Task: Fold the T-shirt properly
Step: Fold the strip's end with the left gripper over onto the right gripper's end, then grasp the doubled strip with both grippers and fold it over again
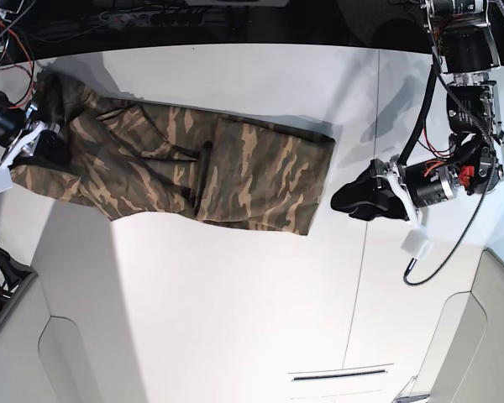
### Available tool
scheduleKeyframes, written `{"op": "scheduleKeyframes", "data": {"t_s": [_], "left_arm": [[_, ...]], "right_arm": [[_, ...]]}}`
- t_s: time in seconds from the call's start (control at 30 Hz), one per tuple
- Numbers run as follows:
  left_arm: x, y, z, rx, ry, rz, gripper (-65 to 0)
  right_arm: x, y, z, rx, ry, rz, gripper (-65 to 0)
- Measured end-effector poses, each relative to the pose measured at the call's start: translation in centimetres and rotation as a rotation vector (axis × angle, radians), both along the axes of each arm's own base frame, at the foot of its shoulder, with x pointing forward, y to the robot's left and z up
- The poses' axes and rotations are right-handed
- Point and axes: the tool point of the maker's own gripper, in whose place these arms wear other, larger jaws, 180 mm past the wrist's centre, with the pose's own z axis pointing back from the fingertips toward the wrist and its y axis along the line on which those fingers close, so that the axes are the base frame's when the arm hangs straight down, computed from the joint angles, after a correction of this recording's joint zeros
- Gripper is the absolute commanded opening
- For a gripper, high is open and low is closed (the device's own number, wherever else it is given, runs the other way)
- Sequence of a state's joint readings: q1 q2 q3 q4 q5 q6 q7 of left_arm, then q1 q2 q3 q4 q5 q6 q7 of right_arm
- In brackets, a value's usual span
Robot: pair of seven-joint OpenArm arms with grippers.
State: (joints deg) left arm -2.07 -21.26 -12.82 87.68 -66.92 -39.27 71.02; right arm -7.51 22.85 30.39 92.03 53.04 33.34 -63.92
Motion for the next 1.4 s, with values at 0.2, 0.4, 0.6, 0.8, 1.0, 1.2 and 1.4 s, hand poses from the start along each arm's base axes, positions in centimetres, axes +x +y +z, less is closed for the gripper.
{"op": "scheduleKeyframes", "data": {"t_s": [0.2,0.4,0.6,0.8,1.0,1.2,1.4], "left_arm": [[-3.3,-1.9,-2.9,-0.062,0.088,0.019,-26.0],[-4.9,-4.9,-4.7,-0.103,0.135,0.029,-26.0],[-4.7,-5.9,-4.8,-0.129,0.121,0.050,-26.0],[-5.1,-7.6,-5.4,-0.107,0.128,0.002,-26.0],[-5.4,-8.1,-5.8,-0.087,0.134,-0.018,-26.0],[-5.2,-8.1,-5.6,-0.098,0.128,-0.011,-26.0],[-4.2,-5.2,-4.7,-0.123,0.105,0.079,-26.0]], "right_arm": [[4.4,0.4,4.1,0.006,-0.115,0.023,-65.0],[7.2,3.2,6.0,0.058,-0.190,0.055,-65.0],[8.8,10.1,5.8,0.110,-0.196,0.175,-65.0],[9.9,17.3,6.1,0.114,-0.208,0.303,-65.0],[9.3,23.4,4.6,0.013,-0.182,0.426,-65.0],[7.4,29.1,3.3,-0.085,-0.172,0.588,-35.7],[4.9,33.0,1.4,-0.128,-0.159,0.738,-33.3]]}}
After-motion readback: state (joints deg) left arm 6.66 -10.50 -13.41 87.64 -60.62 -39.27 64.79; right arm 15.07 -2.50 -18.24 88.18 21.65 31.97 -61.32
